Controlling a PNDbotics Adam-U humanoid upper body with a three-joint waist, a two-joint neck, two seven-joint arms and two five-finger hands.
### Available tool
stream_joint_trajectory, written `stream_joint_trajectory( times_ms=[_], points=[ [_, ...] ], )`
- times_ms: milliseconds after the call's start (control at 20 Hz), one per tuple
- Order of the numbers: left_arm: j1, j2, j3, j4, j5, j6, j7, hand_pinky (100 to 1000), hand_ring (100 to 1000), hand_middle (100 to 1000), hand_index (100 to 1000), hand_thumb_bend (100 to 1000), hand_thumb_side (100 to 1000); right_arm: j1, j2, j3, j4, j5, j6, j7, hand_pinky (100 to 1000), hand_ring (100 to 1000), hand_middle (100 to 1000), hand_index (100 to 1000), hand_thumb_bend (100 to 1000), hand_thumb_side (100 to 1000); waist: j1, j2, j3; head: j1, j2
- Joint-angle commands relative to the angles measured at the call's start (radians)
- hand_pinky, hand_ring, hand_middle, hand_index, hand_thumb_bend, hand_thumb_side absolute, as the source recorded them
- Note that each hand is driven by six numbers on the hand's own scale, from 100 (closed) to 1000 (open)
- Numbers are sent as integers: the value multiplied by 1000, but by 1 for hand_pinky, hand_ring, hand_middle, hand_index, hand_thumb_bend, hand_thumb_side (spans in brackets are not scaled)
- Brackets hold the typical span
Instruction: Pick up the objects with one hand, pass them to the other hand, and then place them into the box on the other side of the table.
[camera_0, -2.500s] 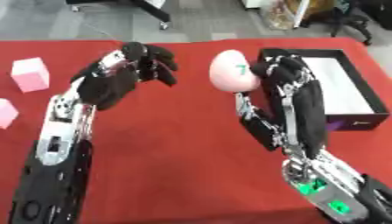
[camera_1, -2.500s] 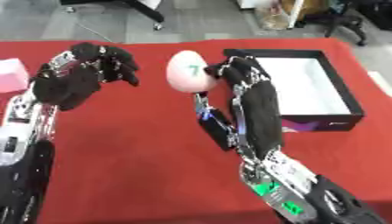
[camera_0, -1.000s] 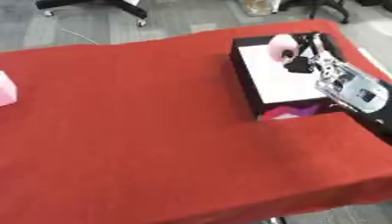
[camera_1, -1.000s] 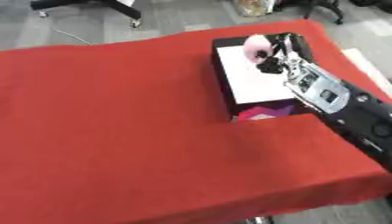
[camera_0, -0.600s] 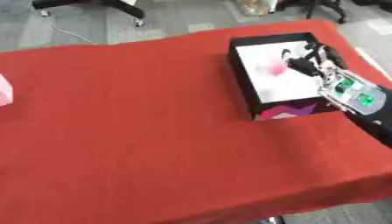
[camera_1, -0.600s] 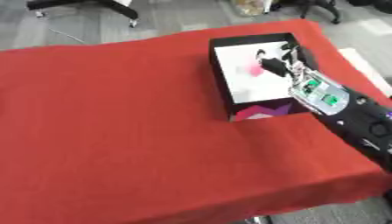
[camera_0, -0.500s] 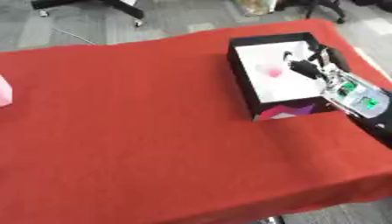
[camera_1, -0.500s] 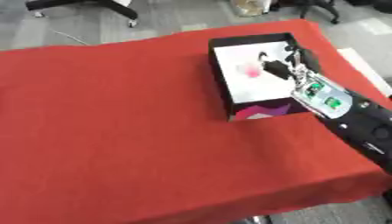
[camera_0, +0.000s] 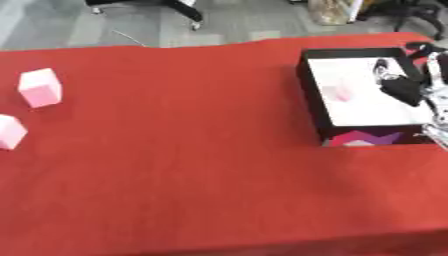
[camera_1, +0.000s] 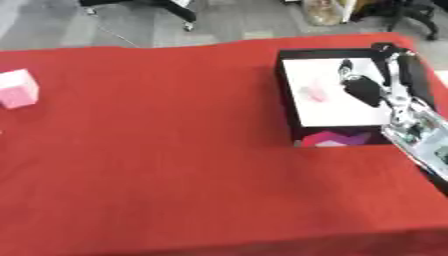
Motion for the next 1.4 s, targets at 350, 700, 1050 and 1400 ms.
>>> stream_joint_trajectory(
  times_ms=[350, 700, 1050, 1400],
  points=[
    [-132, 252, -72, 365, -397, -227, 84, 823, 761, 777, 917, 100, 392, 43, 228, 133, -62, 559, 128, -342, 672, 891, 733, 891, 197, 405, 13, -30, -38, 289, -3],
    [-262, 324, -171, 675, -816, -353, 147, 876, 803, 816, 951, 380, 425, 59, 347, 213, -62, 779, 33, -246, 677, 892, 732, 898, 160, 416, 22, -37, -65, 381, -3],
    [-409, 330, -246, 965, -1147, -496, 235, 902, 825, 824, 950, 573, 452, 68, 384, 251, -62, 789, 19, -223, 670, 897, 724, 897, 134, 431, 25, -40, -84, 414, -3],
    [-469, 305, -238, 1105, -1382, -459, 418, 887, 777, 745, 876, 508, 426, 67, 389, 263, -62, 780, 21, -223, 666, 899, 718, 898, 114, 437, 28, -39, -93, 425, -3]
  ],
)
